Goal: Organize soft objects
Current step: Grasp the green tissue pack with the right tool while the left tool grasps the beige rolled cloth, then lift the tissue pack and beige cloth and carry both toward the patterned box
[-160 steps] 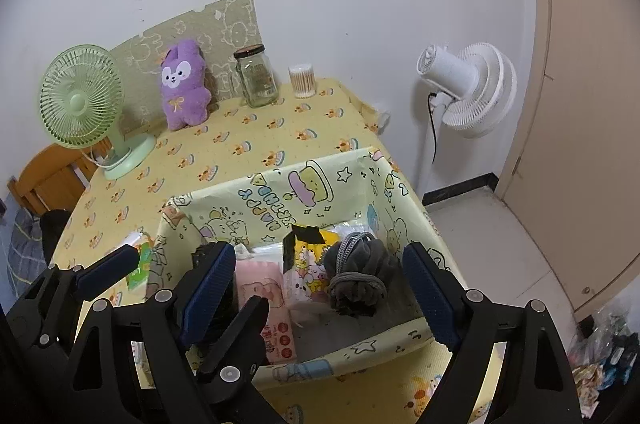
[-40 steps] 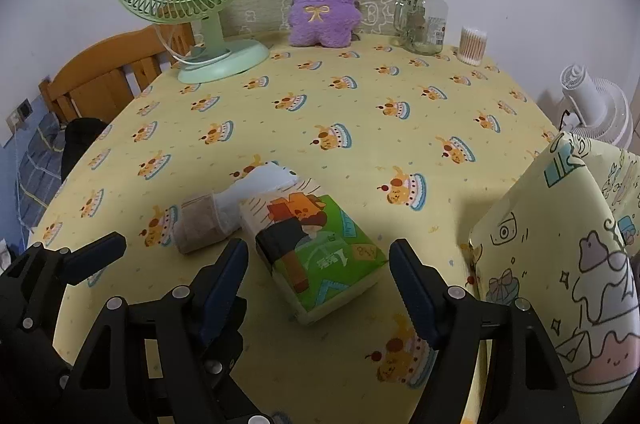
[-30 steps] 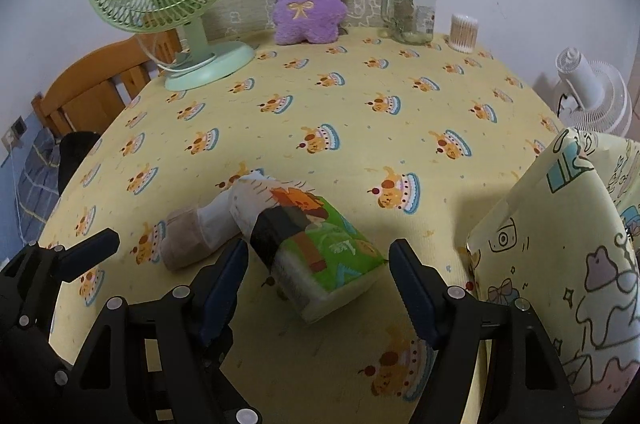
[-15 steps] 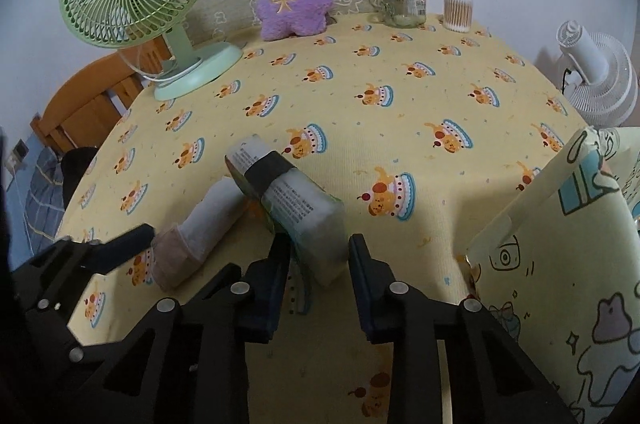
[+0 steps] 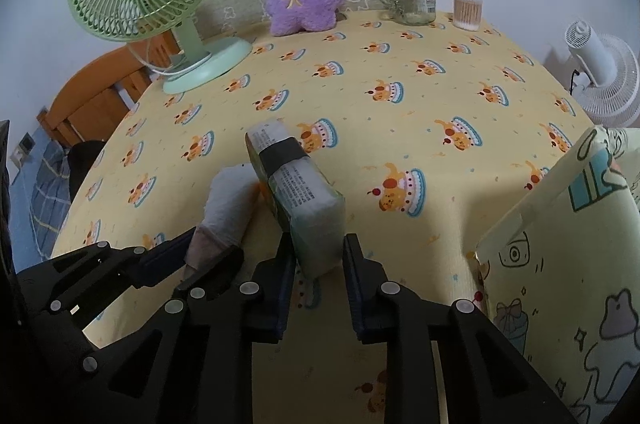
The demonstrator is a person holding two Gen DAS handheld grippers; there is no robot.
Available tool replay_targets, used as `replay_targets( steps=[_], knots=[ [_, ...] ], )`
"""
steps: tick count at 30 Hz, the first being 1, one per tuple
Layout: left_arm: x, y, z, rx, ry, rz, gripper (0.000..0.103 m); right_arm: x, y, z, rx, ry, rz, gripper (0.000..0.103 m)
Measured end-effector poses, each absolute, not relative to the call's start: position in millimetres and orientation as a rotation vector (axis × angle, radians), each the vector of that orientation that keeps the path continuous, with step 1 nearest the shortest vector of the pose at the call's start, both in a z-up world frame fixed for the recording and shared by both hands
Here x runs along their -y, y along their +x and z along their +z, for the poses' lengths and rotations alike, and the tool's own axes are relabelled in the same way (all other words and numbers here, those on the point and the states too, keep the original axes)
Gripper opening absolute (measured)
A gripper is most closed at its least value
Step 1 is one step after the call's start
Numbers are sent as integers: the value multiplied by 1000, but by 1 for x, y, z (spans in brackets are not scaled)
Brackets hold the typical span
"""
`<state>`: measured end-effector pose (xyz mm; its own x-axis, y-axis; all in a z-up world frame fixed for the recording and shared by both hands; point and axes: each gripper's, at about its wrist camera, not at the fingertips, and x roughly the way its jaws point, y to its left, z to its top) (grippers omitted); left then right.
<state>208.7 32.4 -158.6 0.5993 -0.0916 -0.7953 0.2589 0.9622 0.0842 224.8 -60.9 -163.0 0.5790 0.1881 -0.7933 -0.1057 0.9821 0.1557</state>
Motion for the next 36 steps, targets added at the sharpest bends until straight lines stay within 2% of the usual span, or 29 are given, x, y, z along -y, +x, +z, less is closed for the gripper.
replay_targets(
  steps=[29,33,35,36],
  knots=[
    [-38,144,-151,-895,93,-106,16,58,162,-147,-923,41,236,22],
    [-41,140,-155,-907,86,-93,16,55,159,-151,-934,48,259,29],
    [-44,140,-156,-910,82,-88,16,52,159,-151,-934,47,261,43],
    [-45,140,-156,-910,81,-87,16,52,160,-152,-933,49,263,46]
  ],
)
